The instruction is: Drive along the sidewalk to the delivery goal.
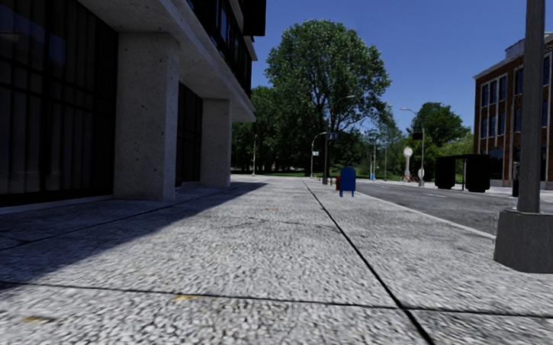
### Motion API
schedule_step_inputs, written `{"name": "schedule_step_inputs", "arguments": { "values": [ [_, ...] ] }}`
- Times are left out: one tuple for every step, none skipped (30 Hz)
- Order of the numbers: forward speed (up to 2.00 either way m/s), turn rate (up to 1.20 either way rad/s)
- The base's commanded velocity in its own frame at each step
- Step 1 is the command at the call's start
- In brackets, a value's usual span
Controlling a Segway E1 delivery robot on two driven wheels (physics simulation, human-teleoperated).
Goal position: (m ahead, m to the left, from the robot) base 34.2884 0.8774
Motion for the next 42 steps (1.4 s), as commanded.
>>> {"name": "schedule_step_inputs", "arguments": {
  "values": [
    [1.99, 0.00],
    [1.99, 0.00],
    [1.99, 0.00],
    [1.99, 0.00],
    [1.99, 0.00],
    [1.99, 0.00],
    [1.99, 0.00],
    [1.99, 0.00],
    [1.99, 0.00],
    [1.99, 0.00],
    [1.99, 0.00],
    [1.99, 0.00],
    [1.99, 0.00],
    [1.99, 0.00],
    [1.99, 0.00],
    [1.99, 0.00],
    [1.99, 0.00],
    [1.99, 0.00],
    [1.99, 0.00],
    [1.99, 0.00],
    [1.99, 0.00],
    [1.99, 0.00],
    [1.99, 0.00],
    [1.99, 0.00],
    [1.99, 0.00],
    [1.99, 0.00],
    [1.99, 0.00],
    [1.99, 0.00],
    [1.99, 0.00],
    [1.99, 0.00],
    [1.99, 0.00],
    [1.99, 0.00],
    [1.99, 0.00],
    [1.99, 0.00],
    [1.99, 0.00],
    [1.99, 0.00],
    [1.99, 0.00],
    [1.99, 0.00],
    [1.99, 0.00],
    [1.99, 0.00],
    [1.99, 0.00],
    [1.99, 0.00]
  ]
}}
